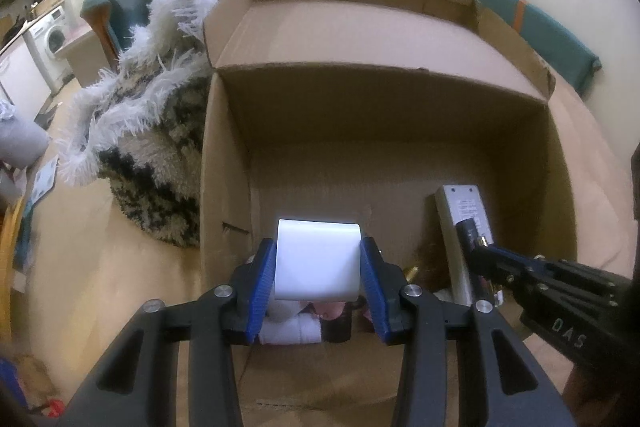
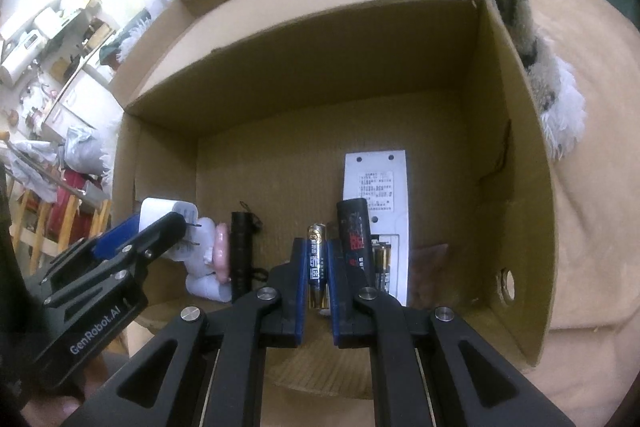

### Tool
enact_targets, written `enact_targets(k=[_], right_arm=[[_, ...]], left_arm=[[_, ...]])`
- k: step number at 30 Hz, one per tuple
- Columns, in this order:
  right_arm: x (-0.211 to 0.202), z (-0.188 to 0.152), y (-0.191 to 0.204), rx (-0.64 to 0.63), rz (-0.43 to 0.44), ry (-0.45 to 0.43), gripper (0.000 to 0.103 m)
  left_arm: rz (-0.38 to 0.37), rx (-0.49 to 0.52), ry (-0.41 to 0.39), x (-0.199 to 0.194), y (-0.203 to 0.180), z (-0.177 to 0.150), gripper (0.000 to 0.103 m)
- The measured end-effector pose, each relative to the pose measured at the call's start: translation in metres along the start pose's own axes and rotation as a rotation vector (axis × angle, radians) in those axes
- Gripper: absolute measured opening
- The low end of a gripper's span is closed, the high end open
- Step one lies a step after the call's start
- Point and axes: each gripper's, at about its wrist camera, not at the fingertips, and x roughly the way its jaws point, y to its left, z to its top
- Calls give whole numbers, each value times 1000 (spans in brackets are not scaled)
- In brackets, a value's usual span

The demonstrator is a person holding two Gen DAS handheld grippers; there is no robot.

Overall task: Organize rigid objects
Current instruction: 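Carry the white charger into the box with the left gripper while the right gripper carries the battery in, then open both grippers to release the charger and battery inside the box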

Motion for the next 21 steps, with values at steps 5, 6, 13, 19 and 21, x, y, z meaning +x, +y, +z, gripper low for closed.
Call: enact_targets(k=[5, 6, 13, 19, 21], right_arm=[[5, 1, 1, -2, -8, 14, 10], [5, 1, 1, -2, -8, 11, 10], [-4, 4, -2, 28, 10, -38, 14], [-23, 9, -9, 72, 14, -120, 75], [-31, 10, -10, 83, 9, -150, 88]], left_arm=[[11, -11, 7, 2, 3, -2, 39], [14, -8, 8, 2, 3, -2, 39], [26, 14, -14, -4, -3, -2, 54], [15, 18, -29, -12, -4, 3, 63], [12, 20, -48, -20, -4, 4, 64]])
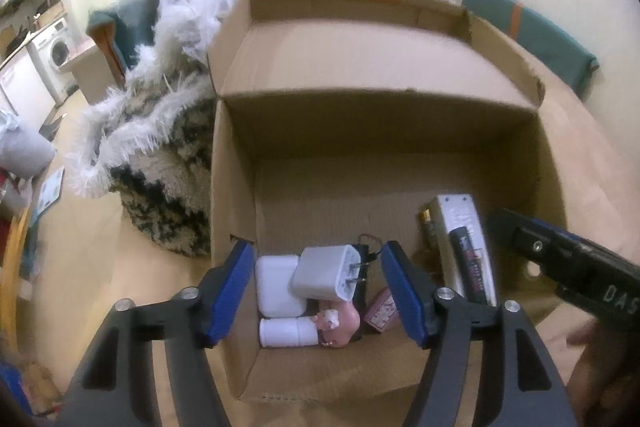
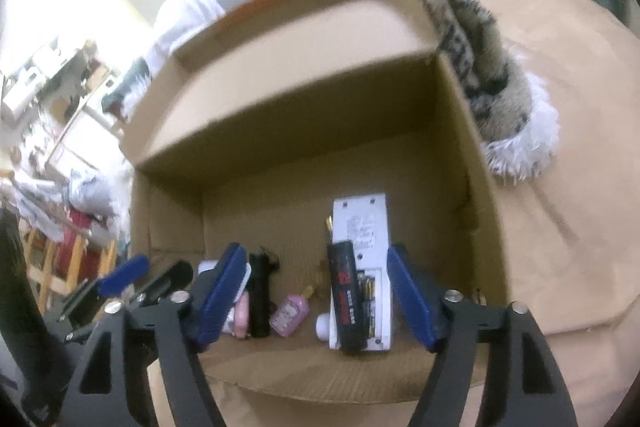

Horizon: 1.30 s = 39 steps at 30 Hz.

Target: Organize rigid objects

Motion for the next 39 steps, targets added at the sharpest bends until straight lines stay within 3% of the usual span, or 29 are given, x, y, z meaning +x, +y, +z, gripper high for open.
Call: enact_targets(k=[2, 11, 13, 20, 22, 24, 33, 39], right_arm=[[-7, 2, -1, 5, -23, -23, 103], [-46, -10, 1, -20, -31, -115, 103], [-56, -17, 3, -34, -55, -149, 103], [-78, -47, 10, -63, -64, -138, 103], [-83, -56, 13, -67, -71, -143, 103], [-86, -63, 16, -72, -78, -145, 103], [-94, -86, 27, -115, -124, -181, 103], [-87, -87, 29, -137, -144, -170, 103]], left_arm=[[-15, 5, -1, -7, 1, 1, 64], [-54, -42, -35, -43, 21, -3, 64], [-51, -57, -42, -51, 26, -8, 71], [-52, -88, -60, -78, 38, -32, 86], [-47, -93, -72, -85, 41, -40, 97], [-46, -94, -87, -93, 43, -46, 100], [9, -55, -188, -121, 42, -64, 102], [65, -55, -183, -111, 44, -66, 102]])
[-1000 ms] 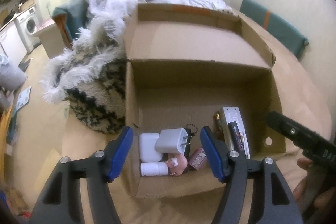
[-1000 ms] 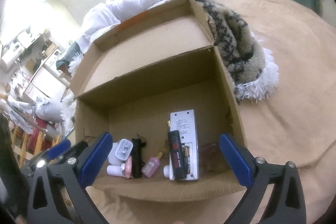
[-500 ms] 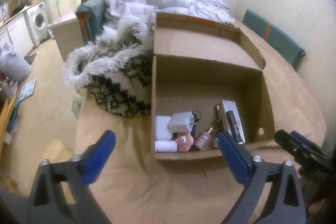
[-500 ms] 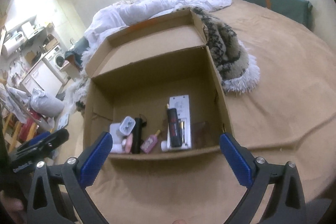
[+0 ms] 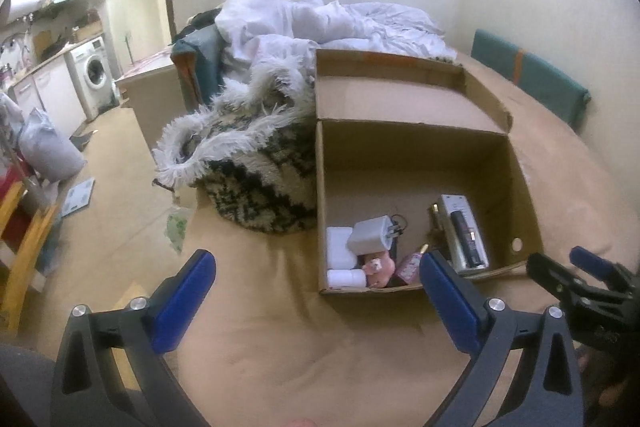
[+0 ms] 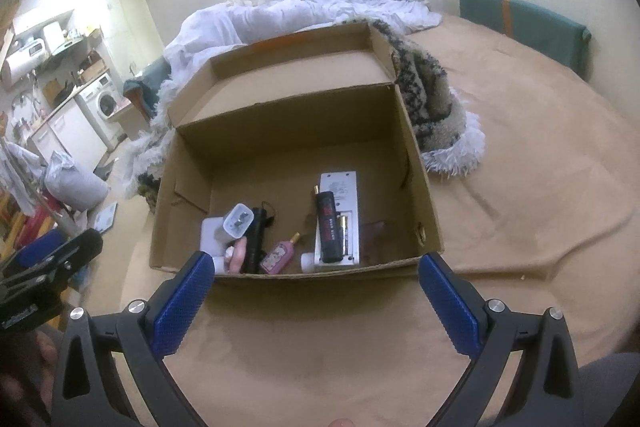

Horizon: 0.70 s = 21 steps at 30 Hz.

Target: Organize rigid objects

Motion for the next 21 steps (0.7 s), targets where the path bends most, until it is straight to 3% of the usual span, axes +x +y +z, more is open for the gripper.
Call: enact_targets(k=[21], right_arm=[[6, -1, 3, -22, -15, 19, 103]], left_arm=[[-7, -8, 32, 7, -3, -4, 102]])
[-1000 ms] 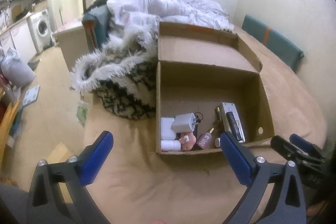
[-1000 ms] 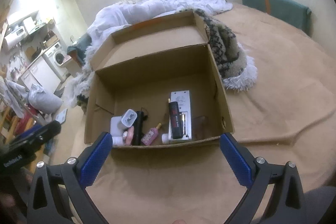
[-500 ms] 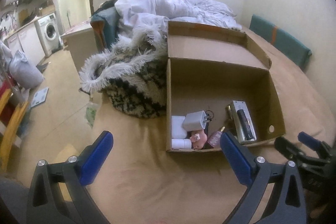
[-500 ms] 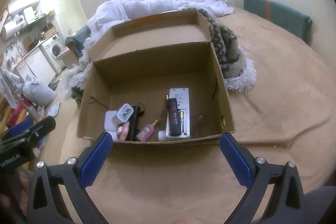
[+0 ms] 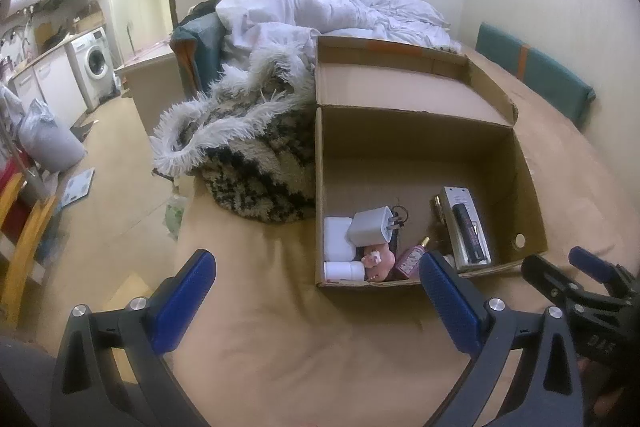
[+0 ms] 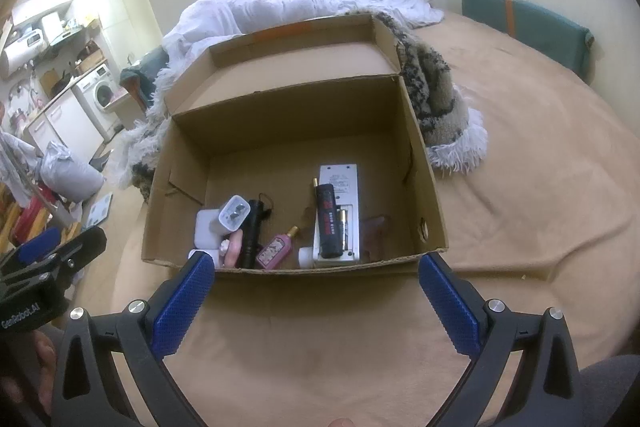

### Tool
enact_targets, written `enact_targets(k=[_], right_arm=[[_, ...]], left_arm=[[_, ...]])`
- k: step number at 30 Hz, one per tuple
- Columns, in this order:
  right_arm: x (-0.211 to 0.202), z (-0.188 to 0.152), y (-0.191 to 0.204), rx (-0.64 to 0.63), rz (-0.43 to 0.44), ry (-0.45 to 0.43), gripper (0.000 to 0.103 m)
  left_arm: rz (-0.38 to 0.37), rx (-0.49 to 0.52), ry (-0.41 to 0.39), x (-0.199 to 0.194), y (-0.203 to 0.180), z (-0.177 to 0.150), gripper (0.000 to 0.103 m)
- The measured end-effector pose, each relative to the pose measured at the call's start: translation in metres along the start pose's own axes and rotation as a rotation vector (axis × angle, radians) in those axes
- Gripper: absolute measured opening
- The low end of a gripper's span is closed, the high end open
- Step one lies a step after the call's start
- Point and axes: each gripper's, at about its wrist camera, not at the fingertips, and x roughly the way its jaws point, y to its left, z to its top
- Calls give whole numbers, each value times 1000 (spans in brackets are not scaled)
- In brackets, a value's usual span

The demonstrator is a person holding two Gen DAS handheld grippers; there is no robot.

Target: Organize rigid objects

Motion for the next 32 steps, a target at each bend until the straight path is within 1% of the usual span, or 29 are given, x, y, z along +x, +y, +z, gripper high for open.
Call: enact_targets(k=[27, 32], right_arm=[[1, 1, -1, 4, -5, -1, 103], [1, 1, -1, 4, -5, -1, 103]], left_arm=[[7, 9, -11, -3, -2, -2, 102], [0, 34, -18, -4, -5, -2, 102]])
